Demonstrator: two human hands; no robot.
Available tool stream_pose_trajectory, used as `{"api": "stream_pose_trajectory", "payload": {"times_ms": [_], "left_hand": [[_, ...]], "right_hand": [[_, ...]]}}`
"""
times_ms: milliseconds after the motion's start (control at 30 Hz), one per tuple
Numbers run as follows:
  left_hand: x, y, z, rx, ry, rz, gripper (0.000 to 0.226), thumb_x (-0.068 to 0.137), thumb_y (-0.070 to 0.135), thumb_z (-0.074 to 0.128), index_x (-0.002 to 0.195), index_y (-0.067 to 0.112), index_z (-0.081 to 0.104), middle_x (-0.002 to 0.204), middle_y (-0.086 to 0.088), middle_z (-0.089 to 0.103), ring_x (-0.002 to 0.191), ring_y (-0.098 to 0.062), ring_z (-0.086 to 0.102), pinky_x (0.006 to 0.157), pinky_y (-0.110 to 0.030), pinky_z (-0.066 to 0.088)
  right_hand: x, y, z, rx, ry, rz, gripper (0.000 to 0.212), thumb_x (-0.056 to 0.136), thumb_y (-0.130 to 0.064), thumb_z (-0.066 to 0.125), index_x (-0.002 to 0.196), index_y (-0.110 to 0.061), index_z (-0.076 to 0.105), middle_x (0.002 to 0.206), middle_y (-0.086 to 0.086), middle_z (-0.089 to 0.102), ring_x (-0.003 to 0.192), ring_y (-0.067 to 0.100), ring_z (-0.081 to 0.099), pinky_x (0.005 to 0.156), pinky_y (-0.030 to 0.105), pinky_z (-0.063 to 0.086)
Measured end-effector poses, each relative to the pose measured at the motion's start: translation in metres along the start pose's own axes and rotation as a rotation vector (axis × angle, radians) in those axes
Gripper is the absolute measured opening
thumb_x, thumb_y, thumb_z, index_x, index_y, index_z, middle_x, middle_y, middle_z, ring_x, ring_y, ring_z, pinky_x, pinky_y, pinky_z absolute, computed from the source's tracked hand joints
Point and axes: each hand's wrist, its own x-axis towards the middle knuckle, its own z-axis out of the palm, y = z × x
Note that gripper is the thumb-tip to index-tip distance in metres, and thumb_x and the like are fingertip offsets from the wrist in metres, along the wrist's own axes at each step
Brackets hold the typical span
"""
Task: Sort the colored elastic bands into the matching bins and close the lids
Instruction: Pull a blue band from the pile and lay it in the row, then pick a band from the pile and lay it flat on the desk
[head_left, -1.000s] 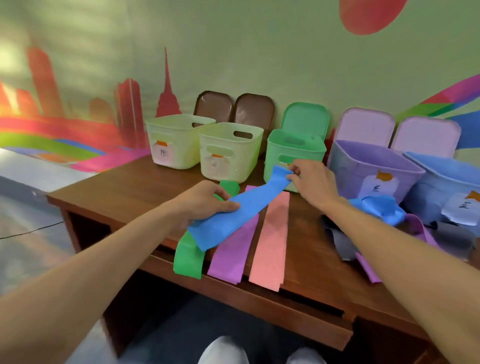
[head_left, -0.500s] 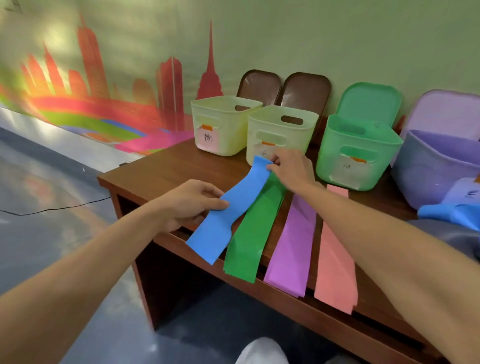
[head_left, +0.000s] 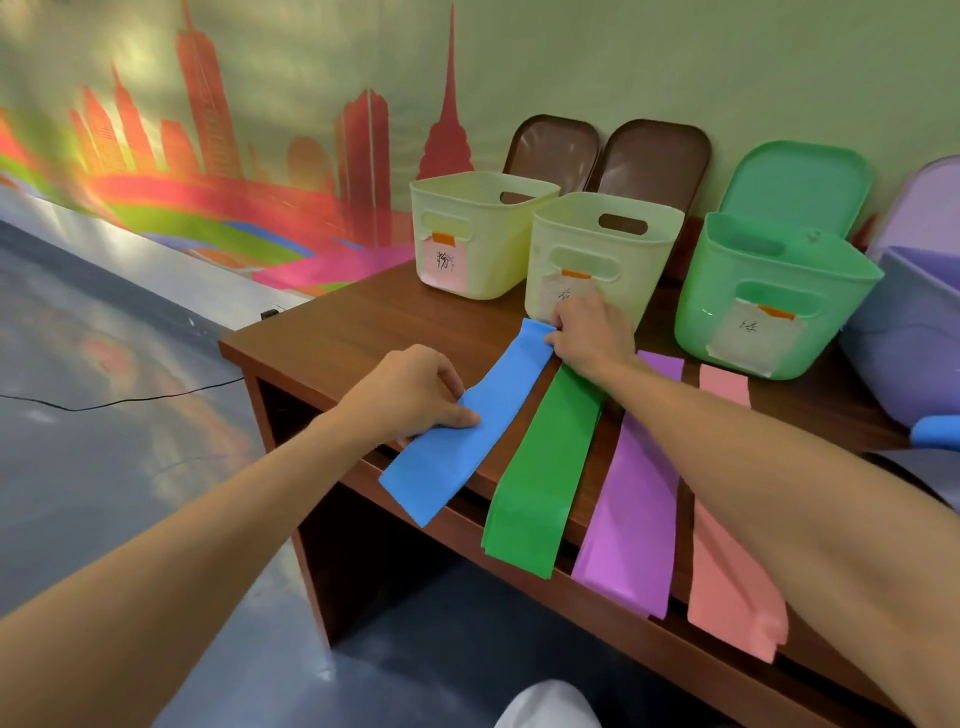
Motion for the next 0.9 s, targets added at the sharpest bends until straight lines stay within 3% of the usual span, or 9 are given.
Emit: {"api": "stream_pose_trajectory", "payload": {"times_ms": [100,167,367,467,600,700,800,900], "left_hand": [[0.001,-0.001,0.001,0.165,0.074,0.011,0.048,0.073,0.043,0.077,0.107,0.015,0.060,0.100,0.003,0.060,0.090,-0.016,0.057,0.069,-0.028,0.048],[0.000,-0.003,0.001,0.206,0.080,0.045,0.048,0.074,0.044,0.076,0.109,0.017,0.056,0.092,0.005,0.055,0.088,-0.016,0.054,0.072,-0.030,0.045],[-0.008,0.009,0.012,0.134,0.160,0.261,0.022,0.086,0.031,0.067,0.103,0.018,0.062,0.092,0.003,0.052,0.081,-0.010,0.051,0.075,-0.022,0.039],[-0.019,0.036,0.026,0.071,0.179,0.385,0.015,0.089,0.026,0.063,0.101,0.019,0.063,0.091,0.002,0.053,0.082,-0.012,0.053,0.076,-0.022,0.040],[-0.032,0.080,0.053,-0.002,0.139,0.491,0.010,0.089,0.022,0.062,0.097,0.019,0.065,0.088,0.001,0.060,0.083,-0.012,0.055,0.076,-0.023,0.043],[-0.041,0.116,0.078,-0.063,0.070,0.572,0.007,0.089,0.020,0.061,0.094,0.021,0.066,0.085,0.004,0.062,0.080,-0.009,0.057,0.071,-0.020,0.044],[-0.054,0.152,0.107,-0.091,-0.007,0.654,0.007,0.090,0.021,0.060,0.095,0.021,0.065,0.083,0.012,0.059,0.077,-0.004,0.054,0.070,-0.012,0.041],[-0.063,0.183,0.140,-0.102,-0.070,0.715,0.011,0.089,0.020,0.061,0.099,0.018,0.066,0.088,0.011,0.061,0.080,-0.002,0.054,0.069,-0.004,0.038]], "right_hand": [[-0.001,0.002,-0.002,-0.018,0.025,-0.034,0.023,0.087,-0.029,0.065,0.101,-0.011,0.062,0.107,0.010,0.058,0.090,0.030,0.061,0.075,0.037,0.049],[-0.004,0.003,-0.006,-0.011,0.050,-0.073,0.026,0.088,-0.029,0.064,0.106,-0.011,0.062,0.108,0.010,0.060,0.092,0.030,0.061,0.077,0.038,0.052],[-0.029,0.024,-0.045,0.021,0.063,-0.196,0.017,0.092,-0.027,0.057,0.102,-0.018,0.066,0.101,0.003,0.068,0.093,0.024,0.063,0.075,0.031,0.045],[-0.051,0.052,-0.073,0.031,-0.019,-0.232,0.015,0.090,-0.026,0.057,0.098,-0.019,0.068,0.098,0.000,0.070,0.087,0.017,0.062,0.077,0.033,0.052],[-0.088,0.100,-0.112,0.013,-0.147,-0.220,0.017,0.089,-0.027,0.060,0.101,-0.020,0.069,0.099,-0.003,0.069,0.080,0.008,0.053,0.074,0.026,0.043],[-0.124,0.142,-0.142,0.041,-0.155,-0.159,0.015,0.087,-0.025,0.063,0.097,-0.018,0.072,0.096,-0.002,0.070,0.079,0.007,0.052,0.079,0.029,0.047],[-0.162,0.181,-0.170,0.046,-0.156,-0.076,0.012,0.086,-0.023,0.065,0.091,-0.017,0.073,0.083,-0.007,0.067,0.076,0.005,0.055,0.077,0.023,0.044],[-0.195,0.214,-0.193,0.033,-0.134,0.004,0.011,0.086,-0.023,0.065,0.089,-0.017,0.073,0.083,-0.007,0.068,0.070,0.002,0.055,0.068,0.013,0.034]]}}
